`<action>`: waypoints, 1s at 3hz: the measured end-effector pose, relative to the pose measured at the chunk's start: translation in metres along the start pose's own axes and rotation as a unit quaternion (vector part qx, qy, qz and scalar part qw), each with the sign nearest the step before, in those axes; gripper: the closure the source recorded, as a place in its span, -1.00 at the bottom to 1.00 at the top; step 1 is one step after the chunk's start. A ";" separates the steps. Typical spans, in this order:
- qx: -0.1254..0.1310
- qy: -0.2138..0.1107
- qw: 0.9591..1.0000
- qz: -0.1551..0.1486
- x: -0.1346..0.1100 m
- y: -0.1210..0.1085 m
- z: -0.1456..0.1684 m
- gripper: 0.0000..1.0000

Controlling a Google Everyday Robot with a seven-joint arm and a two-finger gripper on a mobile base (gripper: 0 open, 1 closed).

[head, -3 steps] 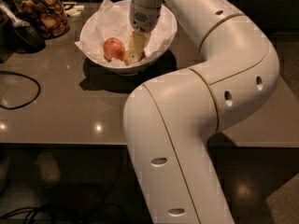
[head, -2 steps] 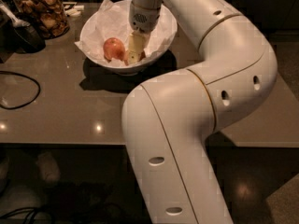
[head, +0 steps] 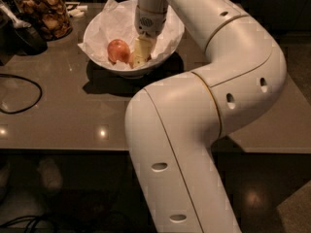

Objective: Pick apple from white bowl

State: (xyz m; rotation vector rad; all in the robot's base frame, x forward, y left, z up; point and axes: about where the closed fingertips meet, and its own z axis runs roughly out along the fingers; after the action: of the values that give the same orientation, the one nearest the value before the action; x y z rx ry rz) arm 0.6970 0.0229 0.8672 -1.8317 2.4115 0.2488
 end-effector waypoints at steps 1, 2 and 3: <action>-0.005 0.003 1.000 -0.001 0.003 0.001 0.003 -0.42; -0.005 0.003 1.000 -0.001 0.003 0.002 0.003 -0.06; -0.005 0.003 1.000 -0.001 0.003 0.002 0.003 0.42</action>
Offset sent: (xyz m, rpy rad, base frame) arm -0.0020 -0.0014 -0.0030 -0.0026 0.0102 0.0034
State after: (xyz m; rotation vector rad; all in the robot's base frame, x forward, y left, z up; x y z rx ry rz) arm 0.6947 0.0213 0.8637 -1.8413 2.4175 0.2568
